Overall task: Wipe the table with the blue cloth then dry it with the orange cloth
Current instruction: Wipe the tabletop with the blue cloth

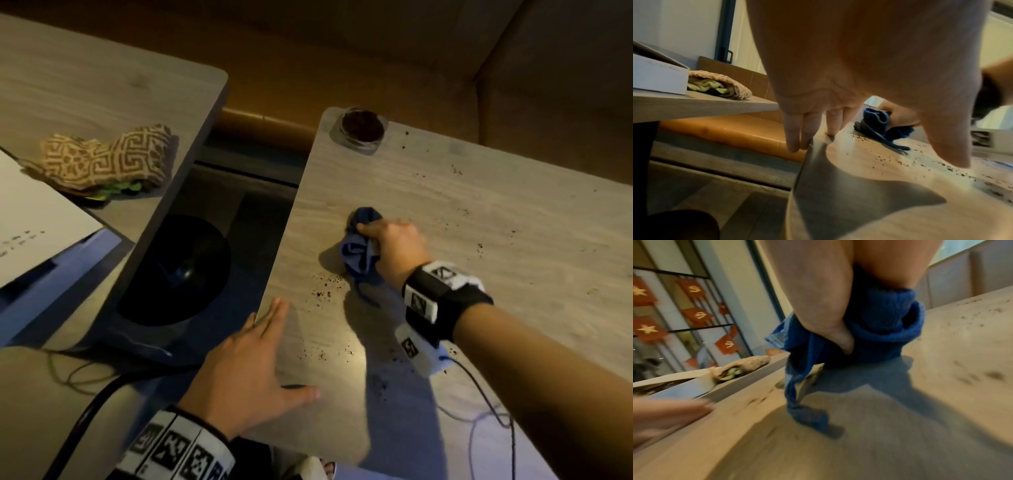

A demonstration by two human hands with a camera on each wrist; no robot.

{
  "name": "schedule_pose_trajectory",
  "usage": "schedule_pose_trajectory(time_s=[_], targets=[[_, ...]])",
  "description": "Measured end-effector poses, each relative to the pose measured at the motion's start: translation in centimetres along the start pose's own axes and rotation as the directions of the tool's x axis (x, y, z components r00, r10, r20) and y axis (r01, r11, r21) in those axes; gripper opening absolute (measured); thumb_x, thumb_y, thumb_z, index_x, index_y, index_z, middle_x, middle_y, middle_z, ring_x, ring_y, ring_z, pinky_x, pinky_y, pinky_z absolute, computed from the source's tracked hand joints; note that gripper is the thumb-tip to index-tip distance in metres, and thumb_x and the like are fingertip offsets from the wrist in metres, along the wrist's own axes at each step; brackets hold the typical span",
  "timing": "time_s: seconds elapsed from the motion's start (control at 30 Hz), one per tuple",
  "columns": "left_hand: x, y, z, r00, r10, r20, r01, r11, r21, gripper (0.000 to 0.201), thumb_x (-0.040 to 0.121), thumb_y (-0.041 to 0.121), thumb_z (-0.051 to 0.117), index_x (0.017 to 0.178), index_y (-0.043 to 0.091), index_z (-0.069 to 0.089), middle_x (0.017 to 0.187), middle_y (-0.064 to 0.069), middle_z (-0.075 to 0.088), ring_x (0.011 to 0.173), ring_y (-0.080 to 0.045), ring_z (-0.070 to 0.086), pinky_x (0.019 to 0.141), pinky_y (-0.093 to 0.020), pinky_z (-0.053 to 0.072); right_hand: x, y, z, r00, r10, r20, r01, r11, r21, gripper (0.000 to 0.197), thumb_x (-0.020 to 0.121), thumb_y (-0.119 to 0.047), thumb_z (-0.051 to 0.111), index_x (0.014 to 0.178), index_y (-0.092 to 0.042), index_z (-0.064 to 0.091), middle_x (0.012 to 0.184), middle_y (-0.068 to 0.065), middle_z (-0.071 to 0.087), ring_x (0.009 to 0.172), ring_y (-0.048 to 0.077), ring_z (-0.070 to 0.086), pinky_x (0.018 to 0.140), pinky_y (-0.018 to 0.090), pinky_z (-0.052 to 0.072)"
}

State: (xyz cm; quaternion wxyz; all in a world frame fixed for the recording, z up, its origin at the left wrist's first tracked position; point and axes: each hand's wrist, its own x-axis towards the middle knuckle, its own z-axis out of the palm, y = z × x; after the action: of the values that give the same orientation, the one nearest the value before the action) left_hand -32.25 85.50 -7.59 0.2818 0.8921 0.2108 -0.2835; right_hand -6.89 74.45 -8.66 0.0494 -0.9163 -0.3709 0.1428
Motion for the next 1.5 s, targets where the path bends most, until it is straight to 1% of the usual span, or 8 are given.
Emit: schedule_pose_trajectory(time_s=[0.2,0.33,0.5,0.67,0.9,1.1,1.2,1.5], targets=[[-0.3,-0.2,-0.4,1.000,0.015,0.003,-0.015,1.000,-0.014,0.131,0.065,0.092,0.053,0.153,0.036,-0.026,0.163,0.021,-0.019,0.154,-0.013,-0.002,0.120,-0.042,0.025,-5.5,-1.0,0.1,0.985,-0.151,0.077,0.145,0.986,0.080,0.062,0.078,0.003,0.062,0.133,-0.026,0.054,0.131,0.002,0.058,0.113,0.029,0.053,0.096,0.037,0.045],[0.1,-0.6,0.2,1.000,0.008,0.004,-0.008,0.999,-0.041,0.130,0.067,0.088,0.058,0.151,0.038,-0.028,0.161,0.023,-0.021,0.153,-0.012,-0.005,0.121,-0.040,0.017,2.7,-1.3,-3.9,0.974,0.045,-0.223,0.007,0.974,0.229,0.045,0.084,-0.002,0.062,0.125,-0.021,0.060,0.117,0.007,0.066,0.110,0.026,0.059,0.092,0.034,0.046],[0.7,-1.0,0.8,1.000,0.017,0.005,-0.017,0.996,-0.083,0.131,0.065,0.089,0.059,0.150,0.042,-0.030,0.159,0.028,-0.024,0.152,-0.010,-0.008,0.122,-0.040,0.015,13.3,-4.1,-3.7,0.988,0.155,0.008,-0.155,0.988,-0.012,0.020,0.091,-0.008,0.052,0.109,-0.008,0.060,0.116,0.016,0.062,0.091,0.034,0.060,0.081,0.041,0.051],[0.3,-1.3,0.6,0.996,0.072,-0.049,-0.075,0.995,-0.069,0.130,0.067,0.089,0.057,0.152,0.038,-0.027,0.161,0.023,-0.022,0.154,-0.014,-0.001,0.121,-0.035,0.020,6.8,-5.3,-2.2,0.995,-0.017,0.101,0.030,0.992,-0.125,0.055,0.086,-0.010,0.060,0.135,-0.031,0.048,0.126,0.011,0.057,0.110,0.033,0.057,0.088,0.039,0.049],[-0.1,-1.9,-0.2,0.992,0.128,-0.006,-0.129,0.990,-0.061,0.132,0.068,0.086,0.060,0.155,0.031,-0.022,0.163,0.021,-0.020,0.154,-0.014,0.003,0.119,-0.037,0.022,-6.2,-6.9,0.6,0.972,-0.175,0.155,0.185,0.982,-0.049,0.068,0.079,0.000,0.059,0.139,-0.030,0.046,0.139,-0.002,0.050,0.118,0.028,0.047,0.092,0.036,0.045],[-1.0,-3.2,1.0,0.992,0.105,0.069,-0.100,0.993,-0.069,0.147,0.063,0.081,0.071,0.145,0.031,-0.040,0.150,0.020,-0.046,0.152,-0.012,-0.001,0.121,-0.036,0.019,3.8,-5.9,-3.9,0.996,0.030,-0.083,-0.020,0.994,0.111,0.042,0.088,-0.002,0.057,0.125,-0.021,0.059,0.117,0.008,0.065,0.109,0.028,0.059,0.085,0.028,0.043],[-0.9,-4.1,2.6,0.995,0.101,0.026,-0.100,0.994,-0.044,0.127,0.087,0.052,0.071,0.123,0.035,-0.050,0.133,0.023,-0.054,0.151,-0.009,-0.010,0.122,-0.031,0.009,9.2,-7.4,-3.8,0.993,0.105,0.049,-0.107,0.993,0.043,0.037,0.090,-0.007,0.054,0.126,-0.016,0.057,0.120,0.012,0.062,0.108,0.031,0.059,0.089,0.035,0.047],[-1.8,-4.0,1.4,0.992,0.101,0.079,-0.092,0.989,-0.118,0.155,0.058,0.064,0.087,0.153,0.025,-0.029,0.153,0.022,-0.035,0.153,-0.012,0.006,0.116,-0.030,0.028,2.0,-12.0,1.5,0.963,-0.222,0.153,0.247,0.955,-0.163,0.049,0.091,-0.008,0.052,0.136,-0.028,0.050,0.139,0.007,0.048,0.125,0.030,0.045,0.101,0.036,0.040]])
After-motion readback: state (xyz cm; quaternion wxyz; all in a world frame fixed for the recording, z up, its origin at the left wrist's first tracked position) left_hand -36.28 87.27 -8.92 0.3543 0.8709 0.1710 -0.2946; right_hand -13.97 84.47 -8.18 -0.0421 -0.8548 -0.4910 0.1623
